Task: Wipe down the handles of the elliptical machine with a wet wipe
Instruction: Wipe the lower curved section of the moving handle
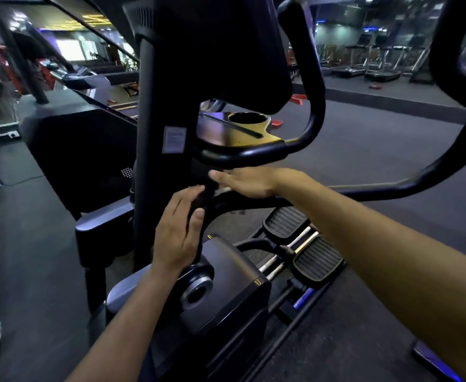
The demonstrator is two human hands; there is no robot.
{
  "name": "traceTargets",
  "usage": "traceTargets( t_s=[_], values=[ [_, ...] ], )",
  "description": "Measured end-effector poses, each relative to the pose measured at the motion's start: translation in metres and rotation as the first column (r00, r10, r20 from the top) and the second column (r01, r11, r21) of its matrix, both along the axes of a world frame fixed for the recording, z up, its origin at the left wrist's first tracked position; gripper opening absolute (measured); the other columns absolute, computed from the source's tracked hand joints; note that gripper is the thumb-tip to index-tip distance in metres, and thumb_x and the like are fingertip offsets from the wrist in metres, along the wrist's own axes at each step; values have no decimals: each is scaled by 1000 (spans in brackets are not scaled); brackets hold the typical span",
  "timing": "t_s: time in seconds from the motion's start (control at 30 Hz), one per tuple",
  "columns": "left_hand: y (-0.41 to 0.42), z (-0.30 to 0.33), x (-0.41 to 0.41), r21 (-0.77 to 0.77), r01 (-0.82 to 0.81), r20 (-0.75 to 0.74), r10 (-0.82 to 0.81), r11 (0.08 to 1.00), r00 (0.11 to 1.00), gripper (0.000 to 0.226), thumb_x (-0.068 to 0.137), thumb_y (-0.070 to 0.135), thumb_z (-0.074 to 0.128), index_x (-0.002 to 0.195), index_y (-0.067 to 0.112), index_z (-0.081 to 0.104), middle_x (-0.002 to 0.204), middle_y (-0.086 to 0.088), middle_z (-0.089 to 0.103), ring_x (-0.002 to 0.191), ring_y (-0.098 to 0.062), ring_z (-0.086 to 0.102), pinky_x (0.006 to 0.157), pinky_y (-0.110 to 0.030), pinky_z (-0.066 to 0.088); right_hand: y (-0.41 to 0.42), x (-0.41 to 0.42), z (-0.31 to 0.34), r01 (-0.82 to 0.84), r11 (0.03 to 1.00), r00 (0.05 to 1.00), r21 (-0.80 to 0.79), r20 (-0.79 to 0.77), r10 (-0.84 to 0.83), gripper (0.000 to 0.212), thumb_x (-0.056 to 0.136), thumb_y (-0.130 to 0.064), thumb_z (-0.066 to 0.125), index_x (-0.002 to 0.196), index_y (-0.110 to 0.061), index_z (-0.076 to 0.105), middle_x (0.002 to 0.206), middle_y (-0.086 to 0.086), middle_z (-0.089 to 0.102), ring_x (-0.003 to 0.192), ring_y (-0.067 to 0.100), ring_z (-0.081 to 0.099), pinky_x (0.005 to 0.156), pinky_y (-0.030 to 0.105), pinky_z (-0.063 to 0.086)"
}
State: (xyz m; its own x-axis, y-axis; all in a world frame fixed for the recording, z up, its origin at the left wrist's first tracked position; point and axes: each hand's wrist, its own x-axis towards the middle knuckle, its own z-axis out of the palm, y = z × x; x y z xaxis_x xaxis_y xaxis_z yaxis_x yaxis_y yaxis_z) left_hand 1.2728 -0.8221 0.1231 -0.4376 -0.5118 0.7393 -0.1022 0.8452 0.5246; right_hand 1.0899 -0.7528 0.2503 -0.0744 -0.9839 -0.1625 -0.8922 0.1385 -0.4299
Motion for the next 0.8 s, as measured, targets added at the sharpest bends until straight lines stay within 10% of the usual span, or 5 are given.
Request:
traceTargets(
  t_s=[0.13,0.2,0.53,0.8],
  values=[
    [11,24,-13,-151,7,76,5,989,997,43,108,30,43,145,12,55,142,0,58,126,-14,59,100,-37,52,29,-37,3,-15,1000,1000,-18,-10,15,31,111,-34,33,103,-21,61,94,-14,58,81,-18,56,74,2,36],
    [18,35,-24,-194,13,98,6,981,995,38,108,26,47,142,16,57,137,4,61,118,-13,63,92,-40,55,28,-47,7,-49,998,997,-49,-58,46,36,110,-26,40,85,-10,61,76,-9,51,64,-4,50,64,9,36],
    [29,71,-79,-206,111,262,-55,972,963,37,107,22,41,140,22,58,133,6,63,117,-13,65,95,-39,55,39,-99,2,-89,996,988,-6,-125,87,23,102,-6,48,108,7,65,97,21,64,80,17,48,64,17,38],
    [38,93,-127,-134,68,407,-8,989,914,44,100,29,36,139,29,55,136,10,60,116,-22,66,92,-49,53,43,-106,-4,-103,994,992,-44,-78,99,23,105,-12,44,117,-4,62,110,2,60,96,19,51,80,23,32]
  ],
)
